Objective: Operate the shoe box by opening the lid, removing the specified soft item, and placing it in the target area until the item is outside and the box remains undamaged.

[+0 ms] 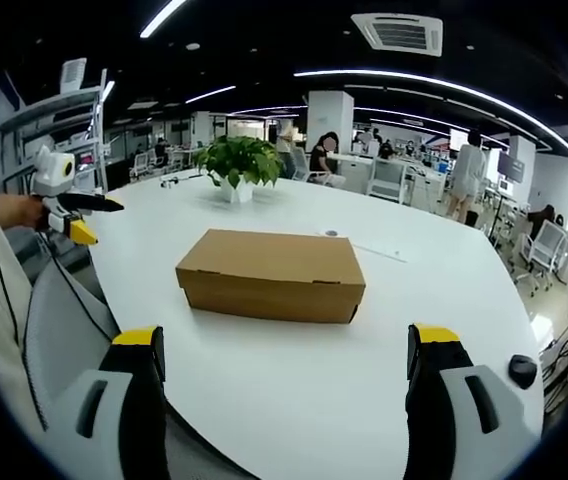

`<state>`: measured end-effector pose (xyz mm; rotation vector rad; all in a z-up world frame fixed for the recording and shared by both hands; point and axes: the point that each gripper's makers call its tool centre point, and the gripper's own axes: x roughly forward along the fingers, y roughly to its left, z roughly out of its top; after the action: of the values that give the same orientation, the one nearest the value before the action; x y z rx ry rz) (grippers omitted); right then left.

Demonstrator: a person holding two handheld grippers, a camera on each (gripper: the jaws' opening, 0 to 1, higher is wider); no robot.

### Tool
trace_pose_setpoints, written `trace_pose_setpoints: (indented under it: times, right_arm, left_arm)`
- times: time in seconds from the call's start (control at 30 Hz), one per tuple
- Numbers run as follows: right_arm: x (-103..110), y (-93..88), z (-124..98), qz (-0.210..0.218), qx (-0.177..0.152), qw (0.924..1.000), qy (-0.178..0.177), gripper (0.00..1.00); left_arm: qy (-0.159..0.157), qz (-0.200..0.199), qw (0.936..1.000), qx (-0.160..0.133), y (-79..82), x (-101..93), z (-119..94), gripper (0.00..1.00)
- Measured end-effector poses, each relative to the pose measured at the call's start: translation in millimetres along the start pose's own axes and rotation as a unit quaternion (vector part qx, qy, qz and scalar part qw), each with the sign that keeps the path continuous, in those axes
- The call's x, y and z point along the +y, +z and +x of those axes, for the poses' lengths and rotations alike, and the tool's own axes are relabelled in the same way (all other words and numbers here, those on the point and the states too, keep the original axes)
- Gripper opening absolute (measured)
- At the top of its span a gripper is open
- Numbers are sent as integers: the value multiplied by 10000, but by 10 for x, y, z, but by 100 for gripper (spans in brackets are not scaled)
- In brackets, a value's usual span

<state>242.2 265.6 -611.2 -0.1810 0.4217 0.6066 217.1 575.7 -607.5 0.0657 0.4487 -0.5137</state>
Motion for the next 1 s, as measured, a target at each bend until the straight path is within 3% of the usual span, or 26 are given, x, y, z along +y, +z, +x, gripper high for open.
trace_pose_setpoints:
  times: [0.5,0.83,1.0]
  right_arm:
    - [-138,29,233,-182,74,9995,253,96]
    - [-294,-45,434,-493,315,9972,458,91]
    - [-405,-101,576,-690,461,9948,594,90]
  left_arm:
    - [90,59,9999,123,-87,-68,169,96]
    - [123,170,9994,260,-155,-91,344,94]
    - [221,121,9992,315,-179,-85,484,88]
